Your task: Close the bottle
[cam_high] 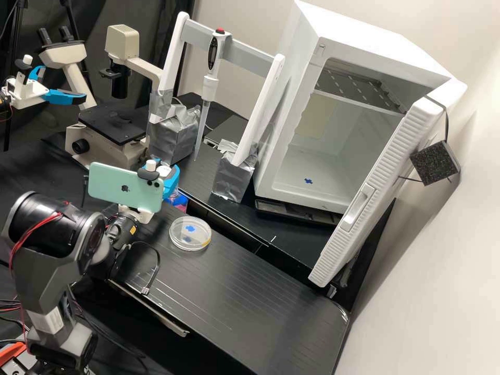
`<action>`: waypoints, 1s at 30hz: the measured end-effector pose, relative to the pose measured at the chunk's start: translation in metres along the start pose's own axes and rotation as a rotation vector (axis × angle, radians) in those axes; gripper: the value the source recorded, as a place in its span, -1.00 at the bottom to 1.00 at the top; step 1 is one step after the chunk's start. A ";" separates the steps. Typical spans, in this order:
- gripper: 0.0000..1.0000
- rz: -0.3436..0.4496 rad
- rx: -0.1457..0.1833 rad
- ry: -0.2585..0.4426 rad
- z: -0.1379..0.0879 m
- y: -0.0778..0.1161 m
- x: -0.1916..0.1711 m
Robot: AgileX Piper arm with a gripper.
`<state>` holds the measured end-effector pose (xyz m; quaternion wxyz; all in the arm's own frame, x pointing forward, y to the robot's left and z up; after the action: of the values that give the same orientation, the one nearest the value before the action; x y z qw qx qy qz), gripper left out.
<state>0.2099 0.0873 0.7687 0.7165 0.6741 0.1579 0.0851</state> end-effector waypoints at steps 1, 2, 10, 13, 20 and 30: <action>-1.00 -0.002 0.001 -0.005 0.001 -0.001 0.002; -1.00 -0.007 0.001 -0.011 0.002 -0.002 0.003; -1.00 -0.017 0.004 -0.037 0.007 -0.007 0.010; -1.00 -0.022 0.004 -0.043 0.009 -0.008 0.010; -1.00 -0.018 0.001 -0.052 0.012 -0.009 0.011; -1.00 -0.028 0.000 -0.061 0.014 -0.012 0.012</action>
<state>0.2254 0.0772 0.7563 0.7220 0.6743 0.1455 0.0546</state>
